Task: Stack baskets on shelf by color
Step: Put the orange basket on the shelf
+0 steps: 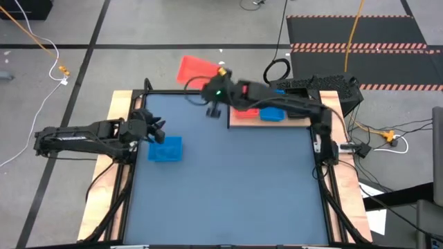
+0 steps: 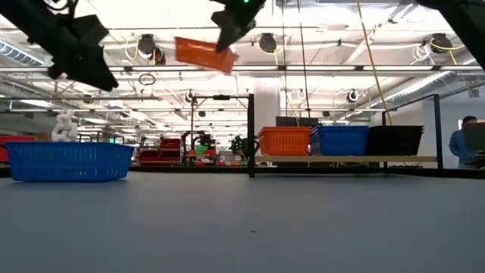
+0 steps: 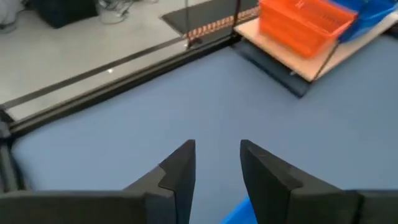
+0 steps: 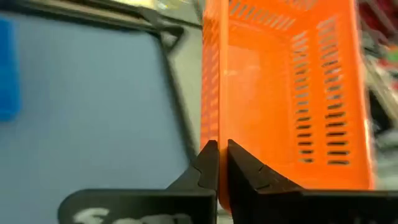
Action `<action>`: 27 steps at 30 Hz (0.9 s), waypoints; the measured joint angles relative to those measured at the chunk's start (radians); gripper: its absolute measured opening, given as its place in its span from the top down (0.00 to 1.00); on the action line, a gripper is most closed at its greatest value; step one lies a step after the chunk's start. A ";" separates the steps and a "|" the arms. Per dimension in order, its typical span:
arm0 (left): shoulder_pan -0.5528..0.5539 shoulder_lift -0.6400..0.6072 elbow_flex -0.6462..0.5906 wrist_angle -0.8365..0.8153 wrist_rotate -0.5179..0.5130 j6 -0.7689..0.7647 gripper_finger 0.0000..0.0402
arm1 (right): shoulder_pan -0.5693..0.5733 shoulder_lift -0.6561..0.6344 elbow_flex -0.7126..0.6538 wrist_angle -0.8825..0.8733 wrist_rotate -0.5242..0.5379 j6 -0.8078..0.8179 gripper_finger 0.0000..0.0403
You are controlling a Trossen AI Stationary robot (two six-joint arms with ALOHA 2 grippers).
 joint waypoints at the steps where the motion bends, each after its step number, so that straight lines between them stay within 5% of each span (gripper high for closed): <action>1: -0.014 -0.007 0.000 0.008 -0.001 -0.006 0.68 | 0.000 -0.018 -0.002 -0.027 0.036 0.010 0.99; 11: -0.126 -0.017 0.000 0.032 -0.007 -0.044 0.68 | -0.045 -0.199 -0.003 -0.205 0.133 0.253 0.99; 18: -0.169 -0.017 0.000 0.093 -0.014 -0.043 0.68 | -0.134 -0.234 -0.070 -0.264 0.125 0.698 0.95; 27: -0.189 -0.017 0.001 0.092 -0.014 -0.027 0.68 | -0.152 -0.232 -0.243 -0.325 0.121 0.905 0.90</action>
